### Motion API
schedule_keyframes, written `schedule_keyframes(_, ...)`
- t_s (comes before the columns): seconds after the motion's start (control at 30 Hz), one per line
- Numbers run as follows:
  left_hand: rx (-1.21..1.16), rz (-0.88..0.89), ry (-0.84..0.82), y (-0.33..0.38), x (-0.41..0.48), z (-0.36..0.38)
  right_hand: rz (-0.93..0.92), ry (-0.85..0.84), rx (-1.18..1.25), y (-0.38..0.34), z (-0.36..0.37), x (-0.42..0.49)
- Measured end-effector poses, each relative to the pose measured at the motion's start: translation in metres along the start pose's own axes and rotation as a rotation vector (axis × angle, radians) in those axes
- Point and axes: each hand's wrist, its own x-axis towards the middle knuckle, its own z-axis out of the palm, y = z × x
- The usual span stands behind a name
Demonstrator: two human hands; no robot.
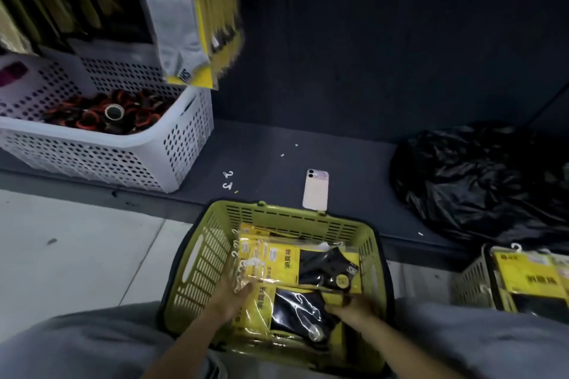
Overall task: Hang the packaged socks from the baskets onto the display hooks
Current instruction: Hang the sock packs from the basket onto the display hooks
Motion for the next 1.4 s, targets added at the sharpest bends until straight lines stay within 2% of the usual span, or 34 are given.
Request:
schedule_keyframes(0.07,-0.002,-0.169,-0.045,-0.013,0.000,0.003,0.045,-0.118,0.000,0.005,0.008,-0.003)
schedule_keyframes(0.13,0.005,-0.279,-0.185,-0.020,0.002,0.005,0.032,-0.123,0.028,0.008,0.015,-0.001)
schedule_keyframes(0.2,0.023,-0.312,-0.278,-0.019,0.001,0.006,0.051,-0.067,0.053,0.006,0.018,-0.003)
schedule_keyframes(0.3,0.105,-0.316,-0.327,-0.015,0.000,0.005,0.083,-0.056,0.118,0.000,0.012,-0.003)
schedule_keyframes(0.37,0.064,-0.350,-0.296,-0.013,0.000,0.005,0.093,-0.170,0.200,-0.006,0.008,-0.002)
schedule_keyframes(0.47,-0.093,-0.498,-0.167,-0.006,0.000,0.004,0.053,-0.369,0.189,-0.024,0.009,-0.009)
schedule_keyframes(0.57,-0.287,-0.556,0.020,0.010,0.002,0.001,-0.024,-0.338,0.245,-0.045,0.010,-0.016)
schedule_keyframes(0.63,-0.406,-0.481,0.137,0.029,0.004,-0.007,-0.087,-0.282,0.342,-0.060,0.002,-0.021)
schedule_keyframes(0.7,-0.478,-0.316,0.274,0.049,0.007,-0.018,-0.141,-0.219,0.496,-0.076,-0.013,-0.026)
schedule_keyframes(0.77,-0.557,-0.176,0.441,0.075,0.007,-0.033,-0.171,-0.199,0.690,-0.093,-0.029,-0.032)
schedule_keyframes(0.8,-0.615,-0.137,0.471,0.088,0.005,-0.041,-0.198,-0.210,0.774,-0.101,-0.036,-0.037)
schedule_keyframes(0.83,-0.705,-0.123,0.427,0.101,0.001,-0.048,-0.237,-0.225,0.846,-0.110,-0.043,-0.042)
schedule_keyframes(0.87,-0.853,-0.113,0.309,0.113,-0.005,-0.053,-0.282,-0.247,0.908,-0.118,-0.048,-0.047)
schedule_keyframes(0.93,-1.138,-0.026,-0.047,0.139,-0.014,-0.059,-0.359,-0.299,1.001,-0.138,-0.055,-0.058)
schedule_keyframes(0.97,-1.173,0.054,-0.153,0.153,-0.018,-0.061,-0.389,-0.318,1.025,-0.149,-0.057,-0.066)
schedule_keyframes(1.0,-1.164,0.137,-0.201,0.166,-0.020,-0.063,-0.424,-0.338,1.041,-0.162,-0.057,-0.074)
schedule_keyframes(1.07,-1.141,0.268,-0.152,0.191,-0.025,-0.070,-0.515,-0.380,1.065,-0.186,-0.055,-0.089)
schedule_keyframes(1.2,-1.029,0.516,0.110,0.217,-0.034,-0.112,-0.665,-0.380,0.996,-0.227,-0.054,-0.112)
schedule_keyframes(1.33,-0.951,0.564,0.329,0.227,-0.043,-0.169,-0.838,-0.108,0.807,-0.266,-0.076,-0.131)
schedule_keyframes(1.4,-0.870,0.597,0.405,0.224,-0.044,-0.195,-0.935,-0.077,0.758,-0.292,-0.087,-0.142)
